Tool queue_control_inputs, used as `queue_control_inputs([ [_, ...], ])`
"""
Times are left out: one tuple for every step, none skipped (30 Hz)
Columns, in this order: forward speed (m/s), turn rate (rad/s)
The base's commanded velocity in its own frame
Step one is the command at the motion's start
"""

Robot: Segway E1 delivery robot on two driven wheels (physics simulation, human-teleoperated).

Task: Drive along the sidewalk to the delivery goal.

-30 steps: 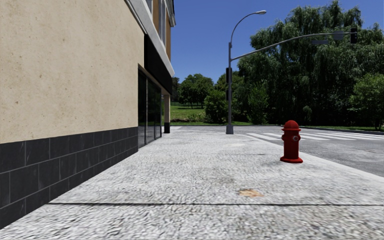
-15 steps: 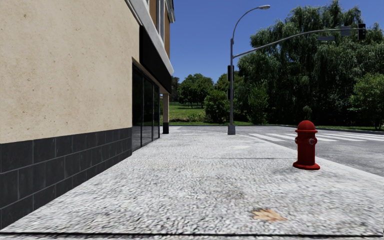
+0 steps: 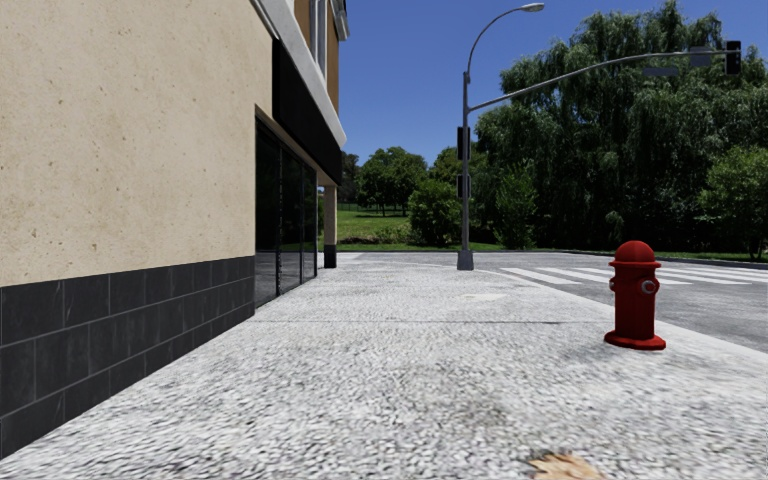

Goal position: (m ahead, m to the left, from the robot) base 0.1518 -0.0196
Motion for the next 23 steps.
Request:
queue_control_inputs([
  [0.00,0.00],
  [0.00,0.00],
  [0.00,0.00],
  [0.00,0.00],
  [0.00,0.00],
  [0.00,0.00],
  [0.00,0.00],
  [0.00,0.00],
  [0.00,0.00],
  [0.00,0.00],
  [0.00,0.00],
  [0.00,0.00],
  [0.00,0.00],
  [0.00,0.00],
  [0.00,0.00],
  [0.00,0.00],
  [0.00,0.00],
  [0.00,0.00],
  [0.00,0.00],
  [0.00,0.00],
  [0.00,0.00],
  [0.00,0.00],
  [0.00,0.00],
])
